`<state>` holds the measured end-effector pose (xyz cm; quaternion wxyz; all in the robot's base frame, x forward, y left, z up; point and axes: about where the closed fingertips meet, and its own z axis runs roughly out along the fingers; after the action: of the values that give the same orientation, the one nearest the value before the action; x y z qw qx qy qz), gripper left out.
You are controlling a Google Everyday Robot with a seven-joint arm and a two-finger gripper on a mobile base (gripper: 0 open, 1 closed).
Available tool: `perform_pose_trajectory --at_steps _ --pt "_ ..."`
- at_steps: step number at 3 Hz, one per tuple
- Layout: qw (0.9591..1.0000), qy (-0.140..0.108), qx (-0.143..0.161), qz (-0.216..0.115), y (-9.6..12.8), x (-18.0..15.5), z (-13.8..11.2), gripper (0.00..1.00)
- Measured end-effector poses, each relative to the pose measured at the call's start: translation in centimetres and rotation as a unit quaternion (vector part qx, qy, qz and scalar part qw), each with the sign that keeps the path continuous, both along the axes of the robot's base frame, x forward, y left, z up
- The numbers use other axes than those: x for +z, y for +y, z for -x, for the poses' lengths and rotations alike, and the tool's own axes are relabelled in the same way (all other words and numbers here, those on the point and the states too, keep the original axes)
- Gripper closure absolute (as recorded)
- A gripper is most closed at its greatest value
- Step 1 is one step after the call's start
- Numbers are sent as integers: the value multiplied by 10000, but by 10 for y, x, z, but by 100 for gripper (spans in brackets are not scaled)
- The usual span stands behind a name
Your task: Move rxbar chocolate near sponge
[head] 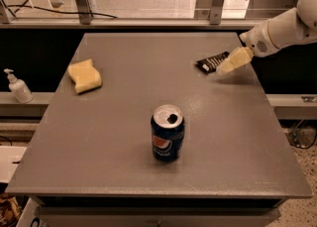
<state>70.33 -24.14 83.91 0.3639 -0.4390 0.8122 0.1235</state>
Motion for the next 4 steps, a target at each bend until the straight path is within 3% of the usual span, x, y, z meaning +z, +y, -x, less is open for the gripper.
perform_pose_trajectory --at_steps 2,3,4 --pt "9999 123 -78 16 -4 -16 -1 0" --pt "9998 219 -8 -9 1 -25 2 18" --pt "9994 339 1 -51 7 -27 2 42"
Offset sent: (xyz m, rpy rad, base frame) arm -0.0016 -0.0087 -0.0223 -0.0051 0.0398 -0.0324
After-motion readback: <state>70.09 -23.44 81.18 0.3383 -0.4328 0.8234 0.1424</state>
